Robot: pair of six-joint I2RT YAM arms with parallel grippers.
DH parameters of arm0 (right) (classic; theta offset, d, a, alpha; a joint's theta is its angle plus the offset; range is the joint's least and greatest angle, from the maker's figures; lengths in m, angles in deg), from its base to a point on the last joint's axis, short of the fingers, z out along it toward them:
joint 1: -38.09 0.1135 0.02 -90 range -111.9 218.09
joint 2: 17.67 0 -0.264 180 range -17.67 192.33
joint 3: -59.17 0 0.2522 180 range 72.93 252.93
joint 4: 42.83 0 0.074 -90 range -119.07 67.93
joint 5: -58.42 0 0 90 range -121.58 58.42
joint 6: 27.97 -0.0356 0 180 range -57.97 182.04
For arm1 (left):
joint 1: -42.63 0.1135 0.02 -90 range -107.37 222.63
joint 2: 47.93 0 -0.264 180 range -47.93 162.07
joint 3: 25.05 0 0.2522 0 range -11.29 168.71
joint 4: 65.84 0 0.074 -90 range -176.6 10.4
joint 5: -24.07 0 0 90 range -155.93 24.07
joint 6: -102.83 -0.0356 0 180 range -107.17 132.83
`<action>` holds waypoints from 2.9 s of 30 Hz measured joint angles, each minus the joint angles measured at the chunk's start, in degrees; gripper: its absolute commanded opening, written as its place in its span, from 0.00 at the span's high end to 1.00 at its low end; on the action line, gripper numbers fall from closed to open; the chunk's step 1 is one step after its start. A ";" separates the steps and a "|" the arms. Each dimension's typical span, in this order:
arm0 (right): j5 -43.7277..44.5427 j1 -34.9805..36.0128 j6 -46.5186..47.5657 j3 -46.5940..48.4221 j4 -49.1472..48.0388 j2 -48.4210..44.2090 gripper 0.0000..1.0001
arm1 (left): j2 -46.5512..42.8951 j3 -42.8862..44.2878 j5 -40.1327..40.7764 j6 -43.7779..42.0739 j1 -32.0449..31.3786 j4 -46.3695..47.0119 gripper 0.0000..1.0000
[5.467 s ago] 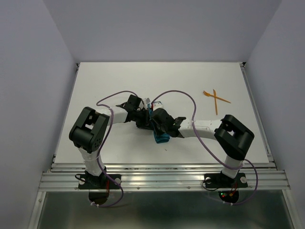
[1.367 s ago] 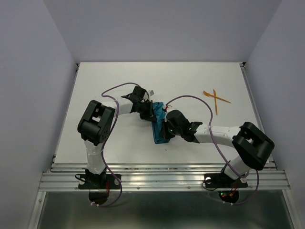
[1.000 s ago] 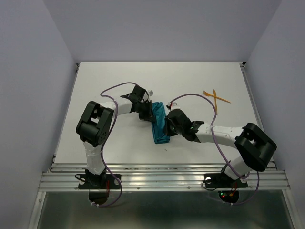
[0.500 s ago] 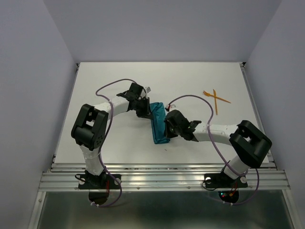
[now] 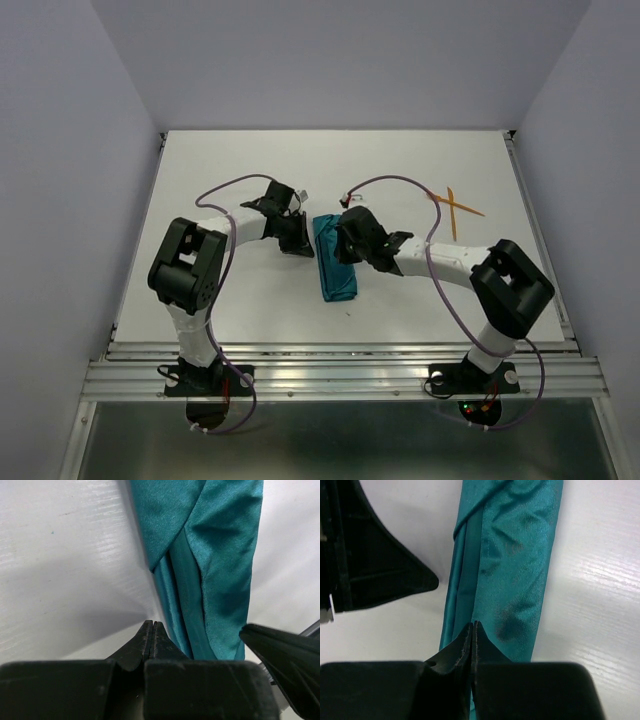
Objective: Fold the napkin into a case and place the utensils inside
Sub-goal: Smooth out the smaller rectangle-folded napkin at the center of the board.
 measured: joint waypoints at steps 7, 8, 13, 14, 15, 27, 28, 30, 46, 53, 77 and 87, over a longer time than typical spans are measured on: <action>-0.52 -2.95 -0.42 7.19 1.01 8.70 0.99 | 0.26 -1.36 -0.33 0.42 0.00 1.42 1.00; -0.52 -3.37 -0.42 7.87 1.07 9.60 0.99 | 0.39 -1.36 -0.33 0.46 0.02 1.68 1.00; -0.42 -4.55 -0.33 10.32 2.12 12.22 0.99 | 0.92 -1.33 -0.11 0.90 0.39 2.05 1.00; -0.37 -4.70 -0.33 10.73 2.25 12.39 0.99 | 0.98 -1.25 -0.09 0.94 0.63 2.03 1.00; -0.37 -4.98 -0.31 11.04 2.29 12.50 0.99 | 1.09 -0.87 0.02 1.09 0.87 1.95 1.00; -0.11 -6.75 0.35 15.78 2.84 16.96 0.99 | 7.37 7.87 1.55 1.38 3.80 1.49 1.00; -0.15 -6.75 0.44 16.20 2.97 17.73 0.99 | 7.78 8.22 1.16 1.55 3.78 1.53 1.00; -0.44 -6.75 0.48 17.11 2.84 18.73 0.99 | 8.35 8.98 1.09 1.62 3.78 1.46 1.00; -7.10 -7.02 1.53 18.69 2.49 19.98 0.99 | 9.44 9.90 0.20 1.79 2.58 2.51 1.00; -9.09 -6.78 1.60 19.43 2.21 20.59 0.99 | 9.44 9.90 0.26 1.84 2.47 2.58 1.00; -7.82 -6.21 1.14 13.25 -0.42 11.21 0.99 | 8.46 9.90 4.42 1.27 2.12 1.16 1.00; -6.88 -6.23 -0.63 8.50 -2.91 8.44 0.99 | 8.15 9.86 5.27 0.85 2.12 0.48 1.00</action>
